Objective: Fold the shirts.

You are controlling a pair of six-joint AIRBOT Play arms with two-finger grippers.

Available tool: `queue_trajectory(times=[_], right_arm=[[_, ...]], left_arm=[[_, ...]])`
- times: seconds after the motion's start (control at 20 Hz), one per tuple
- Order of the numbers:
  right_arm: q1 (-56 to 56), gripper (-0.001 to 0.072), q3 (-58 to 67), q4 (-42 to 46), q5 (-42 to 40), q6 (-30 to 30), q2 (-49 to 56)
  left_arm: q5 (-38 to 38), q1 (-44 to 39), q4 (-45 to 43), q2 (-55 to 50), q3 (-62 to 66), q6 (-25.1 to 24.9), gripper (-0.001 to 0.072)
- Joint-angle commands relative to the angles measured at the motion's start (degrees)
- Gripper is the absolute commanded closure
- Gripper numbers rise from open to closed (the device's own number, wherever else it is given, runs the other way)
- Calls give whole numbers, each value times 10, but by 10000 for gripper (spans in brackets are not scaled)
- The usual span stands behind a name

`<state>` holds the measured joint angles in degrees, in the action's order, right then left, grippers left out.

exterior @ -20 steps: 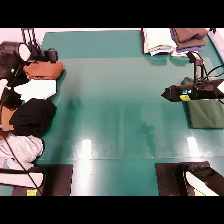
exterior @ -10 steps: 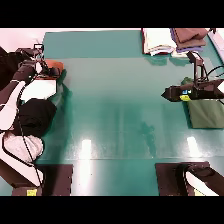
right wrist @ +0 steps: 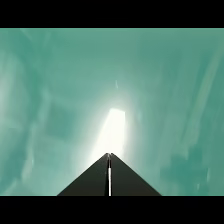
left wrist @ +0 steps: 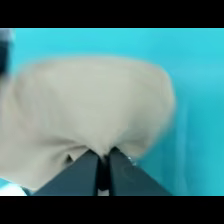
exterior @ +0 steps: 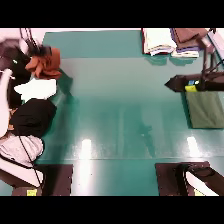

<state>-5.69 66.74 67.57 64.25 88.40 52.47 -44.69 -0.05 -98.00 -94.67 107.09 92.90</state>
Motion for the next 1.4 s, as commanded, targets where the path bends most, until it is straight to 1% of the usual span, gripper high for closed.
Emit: queue_trajectory(times=[0.0, 0.1, 0.2, 0.3, 0.35, 0.45, 0.5, 0.55, 0.6, 0.65, 0.7, 0.8, 0.9, 1.05, 1.1, 1.2, 1.3, 1.35], right_arm=[[0, 693, 82, 1, -16, -1, 0], [0, 693, 127, 1, -17, -9, 0], [0, 693, 166, 1, -17, -20, 0], [0, 693, 199, 1, -15, -22, 0], [0, 693, 212, 0, -12, -22, -1], [0, 693, 236, 0, 4, -26, -1], [0, 693, 243, 0, 10, -26, -1], [0, 693, 249, 0, 17, -26, -1], [0, 693, 255, 0, 26, -26, -1], [0, 693, 258, 0, 32, -26, -1], [0, 693, 259, 0, 37, -26, -1], [0, 693, 258, 0, 43, -26, -1], [0, 693, 258, 0, 46, -26, -1], [0, 693, 258, 0, 47, -26, 0], [0, 693, 258, 0, 47, -26, 0], [0, 693, 258, 0, 47, -26, 0], [0, 693, 258, 0, 47, -26, 0], [0, 693, 258, 0, 49, -26, 0]], left_arm=[[-68, -52, 2, 115, 68, -85, 685], [-116, -100, 14, 178, 71, -118, 685], [-170, -158, 18, 211, 71, -125, 685], [-218, -228, 36, 212, 69, -131, 685], [-228, -262, 53, 208, 58, -131, 684], [-213, -332, 108, 196, 18, -150, 683], [-199, -363, 144, 188, -8, -164, 574], [-177, -388, 183, 181, -34, -166, 237], [-155, -403, 215, 176, -55, -165, 167], [-143, -411, 229, 172, -67, -165, 165], [-142, -409, 226, 172, -68, -161, 165], [-151, -367, 203, 178, -60, -127, 165], [-169, -284, 197, 181, -63, -87, 165], [-162, -156, 200, 169, -120, -39, 165], [-158, -119, 213, 155, -148, -29, 165], [-150, -67, 267, 118, -196, -28, 165], [-134, -43, 323, 68, -229, -29, 165], [-125, -41, 329, 43, -235, -29, 165]])
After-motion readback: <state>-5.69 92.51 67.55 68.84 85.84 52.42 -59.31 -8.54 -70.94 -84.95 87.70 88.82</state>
